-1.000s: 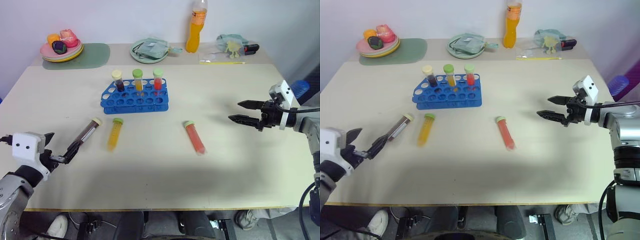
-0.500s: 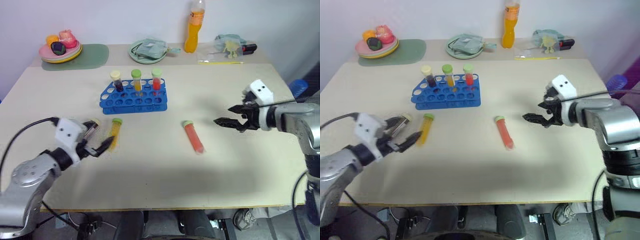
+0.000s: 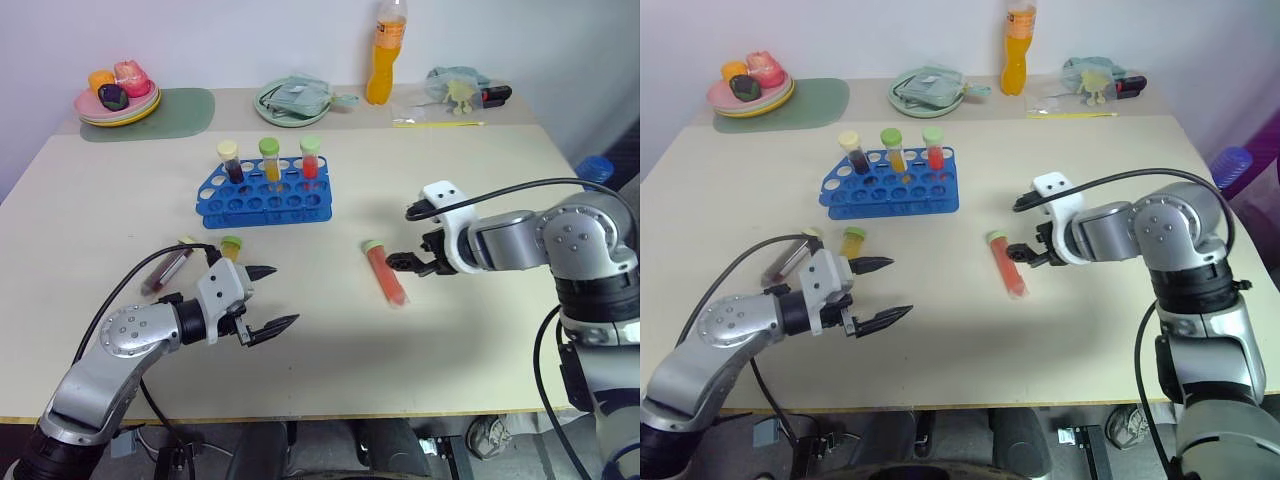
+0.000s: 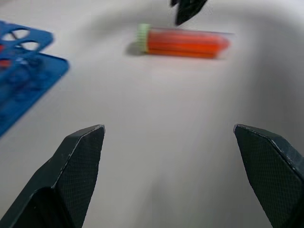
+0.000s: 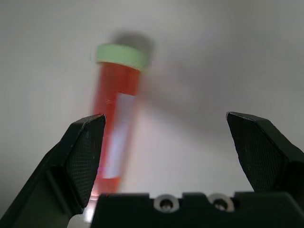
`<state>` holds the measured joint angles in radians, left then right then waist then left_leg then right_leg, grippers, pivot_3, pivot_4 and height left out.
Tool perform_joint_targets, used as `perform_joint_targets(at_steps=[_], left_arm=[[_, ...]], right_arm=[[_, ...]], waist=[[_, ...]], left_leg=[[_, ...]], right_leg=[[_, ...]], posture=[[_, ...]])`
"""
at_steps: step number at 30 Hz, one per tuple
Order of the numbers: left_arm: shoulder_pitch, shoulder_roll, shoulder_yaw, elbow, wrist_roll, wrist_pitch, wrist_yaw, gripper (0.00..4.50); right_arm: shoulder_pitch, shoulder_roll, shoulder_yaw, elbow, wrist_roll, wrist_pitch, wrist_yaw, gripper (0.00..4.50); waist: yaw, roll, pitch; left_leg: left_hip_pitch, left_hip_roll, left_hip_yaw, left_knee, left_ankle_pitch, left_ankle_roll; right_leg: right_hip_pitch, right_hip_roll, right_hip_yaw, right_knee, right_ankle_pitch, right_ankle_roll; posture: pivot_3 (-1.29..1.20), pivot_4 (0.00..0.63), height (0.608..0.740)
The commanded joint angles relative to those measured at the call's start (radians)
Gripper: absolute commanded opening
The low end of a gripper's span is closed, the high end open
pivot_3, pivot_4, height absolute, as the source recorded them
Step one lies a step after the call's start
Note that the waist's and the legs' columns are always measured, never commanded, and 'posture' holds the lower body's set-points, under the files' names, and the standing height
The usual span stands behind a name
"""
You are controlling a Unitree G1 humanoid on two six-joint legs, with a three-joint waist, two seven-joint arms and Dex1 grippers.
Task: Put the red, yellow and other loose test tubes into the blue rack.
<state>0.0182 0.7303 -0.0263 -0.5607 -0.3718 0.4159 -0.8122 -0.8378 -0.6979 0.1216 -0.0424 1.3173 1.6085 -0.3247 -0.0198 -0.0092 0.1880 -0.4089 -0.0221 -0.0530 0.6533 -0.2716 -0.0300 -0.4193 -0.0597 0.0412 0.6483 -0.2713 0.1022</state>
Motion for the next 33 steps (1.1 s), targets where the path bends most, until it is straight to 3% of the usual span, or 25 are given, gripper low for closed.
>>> perform_joint_targets(at_steps=[1, 3, 5, 11, 19, 22, 26, 28, 33], left_arm=[[0.025, 0.02, -0.016, -0.029, 0.049, -0.061, -0.017, 4.5], [0.035, 0.017, -0.018, -0.024, 0.059, -0.071, -0.017, 4.5], [0.044, 0.005, -0.015, -0.027, 0.061, -0.074, -0.008, 4.5], [0.076, -0.004, -0.005, -0.046, 0.067, -0.078, 0.009, 4.5], [0.09, -0.003, 0.006, -0.049, 0.07, -0.08, 0.02, 4.5], [0.09, -0.002, 0.007, -0.05, 0.071, -0.08, 0.022, 4.5], [0.094, -0.002, 0.01, -0.052, 0.07, -0.079, 0.025, 4.5], [0.097, -0.002, 0.013, -0.054, 0.07, -0.078, 0.026, 4.5], [0.106, -0.003, 0.026, -0.052, 0.073, -0.077, 0.032, 4.5]], right_arm=[[-0.067, 0.007, 0.065, 0.064, 0.349, -0.041, -0.296, 4.48], [-0.076, -0.034, 0.174, 0.069, 0.568, -0.161, -0.486, 4.48], [-0.075, -0.041, 0.234, 0.075, 0.648, -0.228, -0.598, 4.48], [-0.057, -0.022, 0.268, 0.084, 0.655, -0.299, -0.758, 4.48], [-0.078, 0.029, 0.253, 0.146, 0.655, -0.297, -0.816, 4.48], [-0.077, 0.048, 0.245, 0.168, 0.655, -0.291, -0.826, 3.6], [-0.082, 0.058, 0.235, 0.183, 0.655, -0.293, -0.852, 1.56], [-0.085, 0.064, 0.228, 0.187, 0.655, -0.294, -0.859, 0.75], [-0.138, 0.057, 0.228, 0.129, 0.651, -0.299, -0.795, 0.74]], waist=[[0.0, 0.0, 0.0], [0.003, 0.0, 0.0], [0.006, 0.0, 0.0], [0.004, 0.0, 0.0], [0.003, 0.0, 0.0], [0.003, 0.0, 0.0], [0.004, 0.0, 0.0], [0.003, 0.0, 0.0], [0.002, 0.0, 0.0]], left_leg=[[0.0, 0.0, 0.0, 0.0, 0.0, 0.0], [0.0, 0.0, 0.001, 0.002, 0.0, 0.0], [-0.002, 0.0, 0.0, 0.005, 0.0, 0.001], [-0.003, 0.0, 0.0, 0.01, -0.001, 0.003], [-0.003, 0.001, 0.0, 0.01, -0.001, 0.003], [-0.003, 0.001, 0.0, 0.01, -0.001, 0.003], [-0.003, 0.001, 0.0, 0.01, -0.001, 0.003], [-0.003, 0.001, 0.0, 0.01, -0.001, 0.003], [-0.003, 0.001, 0.0, 0.01, -0.001, 0.003]], right_leg=[[0.0, 0.0, 0.0, 0.0, 0.0, 0.0], [0.0, 0.001, 0.0, 0.001, 0.0, 0.0], [0.0, 0.002, 0.0, 0.001, 0.0, 0.0], [0.001, 0.003, 0.0, 0.003, 0.0, 0.001], [0.001, 0.003, 0.0, 0.003, 0.0, 0.001], [0.001, 0.003, 0.0, 0.003, 0.0, 0.001], [0.001, 0.003, 0.0, 0.003, 0.0, 0.001], [0.001, 0.003, 0.0, 0.003, 0.0, 0.001], [0.001, 0.003, 0.0, 0.003, 0.0, 0.001]], posture=[[0.0, 0.15, 0.729], [0.0, 0.15, 0.729], [0.0, 0.15, 0.729], [0.0, 0.15, 0.729], [0.0, 0.15, 0.729], [0.0, 0.15, 0.729], [0.0, 0.15, 0.729], [0.0, 0.15, 0.729], [0.0, 0.15, 0.729]])
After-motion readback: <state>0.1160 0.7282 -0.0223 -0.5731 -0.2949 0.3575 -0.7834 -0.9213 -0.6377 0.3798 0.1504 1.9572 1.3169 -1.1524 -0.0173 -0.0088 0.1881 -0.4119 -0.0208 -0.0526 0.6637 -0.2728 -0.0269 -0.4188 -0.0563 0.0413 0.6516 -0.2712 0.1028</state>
